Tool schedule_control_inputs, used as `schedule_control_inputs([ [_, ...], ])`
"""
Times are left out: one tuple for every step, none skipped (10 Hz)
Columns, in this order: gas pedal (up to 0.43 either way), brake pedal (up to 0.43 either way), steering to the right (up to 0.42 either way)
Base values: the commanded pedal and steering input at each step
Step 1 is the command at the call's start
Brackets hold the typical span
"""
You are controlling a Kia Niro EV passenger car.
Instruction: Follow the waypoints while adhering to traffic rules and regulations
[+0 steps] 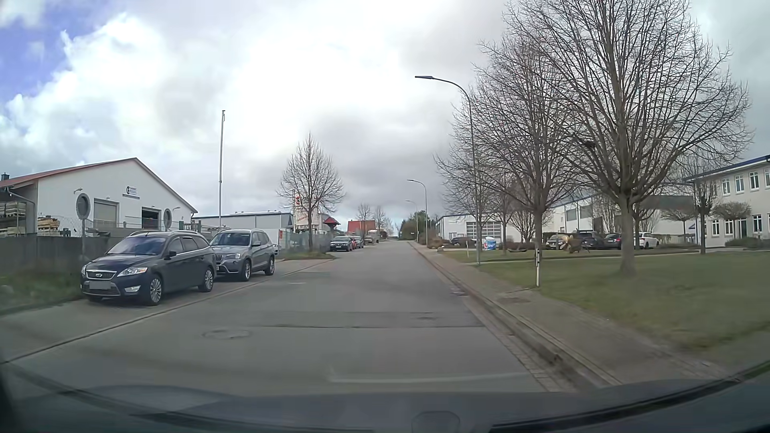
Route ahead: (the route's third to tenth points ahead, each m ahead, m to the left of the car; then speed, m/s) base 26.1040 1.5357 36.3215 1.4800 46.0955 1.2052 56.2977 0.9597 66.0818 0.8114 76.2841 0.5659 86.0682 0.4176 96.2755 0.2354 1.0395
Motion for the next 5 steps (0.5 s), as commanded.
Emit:
schedule_control_inputs([
  [0.0,0.0,0.027],
  [0.0,0.0,0.022],
  [0.0,0.0,0.017],
  [0.0,0.0,0.011],
  [0.0,0.0,0.005],
])
